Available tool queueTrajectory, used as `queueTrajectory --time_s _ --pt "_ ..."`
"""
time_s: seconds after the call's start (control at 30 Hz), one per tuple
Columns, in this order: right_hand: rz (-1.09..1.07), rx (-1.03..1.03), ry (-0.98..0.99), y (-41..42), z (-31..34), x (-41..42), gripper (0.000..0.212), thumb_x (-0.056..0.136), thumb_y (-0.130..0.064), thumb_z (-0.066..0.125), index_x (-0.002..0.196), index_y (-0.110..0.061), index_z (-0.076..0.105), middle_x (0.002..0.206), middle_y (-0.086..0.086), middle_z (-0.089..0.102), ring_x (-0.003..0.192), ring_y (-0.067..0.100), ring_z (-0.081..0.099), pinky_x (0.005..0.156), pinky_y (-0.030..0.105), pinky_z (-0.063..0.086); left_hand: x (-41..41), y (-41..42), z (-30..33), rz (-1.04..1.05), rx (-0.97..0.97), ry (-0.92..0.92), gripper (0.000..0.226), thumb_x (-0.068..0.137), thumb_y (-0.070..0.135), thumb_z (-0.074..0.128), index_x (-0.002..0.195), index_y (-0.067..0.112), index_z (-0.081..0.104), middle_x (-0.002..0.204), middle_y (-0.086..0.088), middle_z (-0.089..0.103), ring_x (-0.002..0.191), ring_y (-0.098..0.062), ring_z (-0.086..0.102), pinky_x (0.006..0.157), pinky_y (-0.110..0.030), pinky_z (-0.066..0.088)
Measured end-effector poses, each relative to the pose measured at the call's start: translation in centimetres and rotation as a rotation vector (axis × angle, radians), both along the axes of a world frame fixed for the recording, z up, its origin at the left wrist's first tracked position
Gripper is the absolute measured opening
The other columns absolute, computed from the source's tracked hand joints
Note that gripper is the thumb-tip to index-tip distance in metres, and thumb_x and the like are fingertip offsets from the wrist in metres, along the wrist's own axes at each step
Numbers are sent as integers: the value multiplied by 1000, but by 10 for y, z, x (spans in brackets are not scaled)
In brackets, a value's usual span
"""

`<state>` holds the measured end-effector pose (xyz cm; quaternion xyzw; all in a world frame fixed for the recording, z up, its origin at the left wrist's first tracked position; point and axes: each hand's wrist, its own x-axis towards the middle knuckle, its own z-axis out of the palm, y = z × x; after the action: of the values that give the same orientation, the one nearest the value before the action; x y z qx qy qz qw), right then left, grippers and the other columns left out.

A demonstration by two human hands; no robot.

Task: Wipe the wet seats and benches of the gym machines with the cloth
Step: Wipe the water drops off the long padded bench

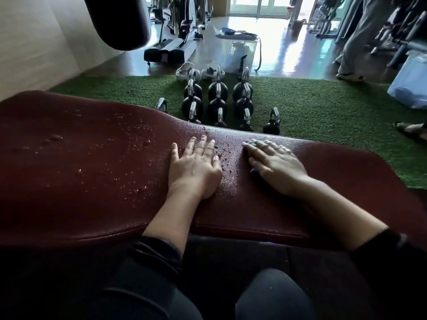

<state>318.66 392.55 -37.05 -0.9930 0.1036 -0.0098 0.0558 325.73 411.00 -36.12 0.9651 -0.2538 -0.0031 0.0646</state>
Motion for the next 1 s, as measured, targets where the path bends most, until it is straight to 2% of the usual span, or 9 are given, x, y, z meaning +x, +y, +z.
queueTrajectory --time_s 0.2,0.3,0.4,0.5,0.63,0.8,1.0 --pt "39 63 -58 33 2 63 51 100 -48 20 148 -43 8 159 -12 9 146 12 5 119 37 4 -1 0 -1 12 2 -18 56 101 39 15 155 27 4 161 13 -3 148 -8 -5 118 -47 -10" --pt "36 75 -69 7 2 85 48 100 -48 20 148 -45 13 157 -12 19 145 13 15 117 37 11 -1 1 -1 8 -6 -16 56 101 39 15 155 27 4 161 13 -4 148 -7 -5 118 -47 -10" --pt "-47 41 -29 -29 4 72 47 100 -48 19 147 -44 16 156 -10 23 144 13 19 115 37 15 -1 2 0 2 -5 -7 56 101 39 14 155 27 2 161 13 -6 148 -8 -6 118 -46 -11" --pt "-80 28 10 -39 4 39 49 101 -46 21 149 -40 13 158 -9 16 145 13 12 118 36 10 -1 2 0 -1 -2 -4 56 101 39 14 154 27 2 161 12 -6 148 -8 -6 118 -46 -11" --pt "-46 10 14 -2 2 8 51 100 -46 23 149 -41 9 159 -11 5 147 13 3 119 37 2 -1 1 -1 2 -9 -8 57 101 38 15 155 26 3 161 11 -5 148 -8 -6 118 -46 -11" --pt "8 71 -45 43 5 49 51 100 -47 21 149 -42 7 159 -12 4 147 12 1 119 37 0 1 0 -2 15 0 -29 57 101 37 15 155 23 3 161 11 -2 148 -8 -4 118 -47 -10" --pt "-2 102 -55 15 8 97 48 100 -49 21 147 -44 17 156 -9 23 144 16 18 115 38 13 1 0 -2 13 -4 -18 57 101 38 16 155 24 5 161 13 -2 148 -7 -3 119 -46 -9"
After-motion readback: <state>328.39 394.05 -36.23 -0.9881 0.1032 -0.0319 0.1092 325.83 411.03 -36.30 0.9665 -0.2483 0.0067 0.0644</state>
